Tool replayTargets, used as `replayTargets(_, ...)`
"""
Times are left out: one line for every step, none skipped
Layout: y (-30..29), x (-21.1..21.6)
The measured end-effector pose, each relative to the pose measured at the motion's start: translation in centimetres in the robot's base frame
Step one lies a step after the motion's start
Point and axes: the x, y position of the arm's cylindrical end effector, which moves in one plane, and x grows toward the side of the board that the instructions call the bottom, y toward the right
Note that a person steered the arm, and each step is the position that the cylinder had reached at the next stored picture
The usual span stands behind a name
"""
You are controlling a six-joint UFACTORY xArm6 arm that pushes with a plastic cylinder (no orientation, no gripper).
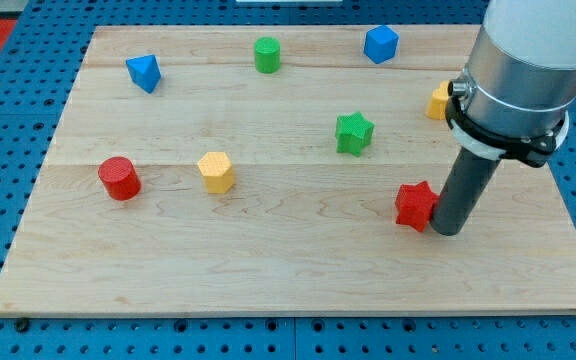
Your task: Move the red star to the bottom right of the red circle
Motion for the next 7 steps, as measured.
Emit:
replayTargets(0.0,-0.1)
replayTargets(-1.2,-0.1)
replayTargets(-7.0,0.1)
replayTargets(-7.4,0.1)
replayTargets(-7.4,0.1)
replayTargets(-1.8,0.1)
replayTargets(-1.6,0.1)
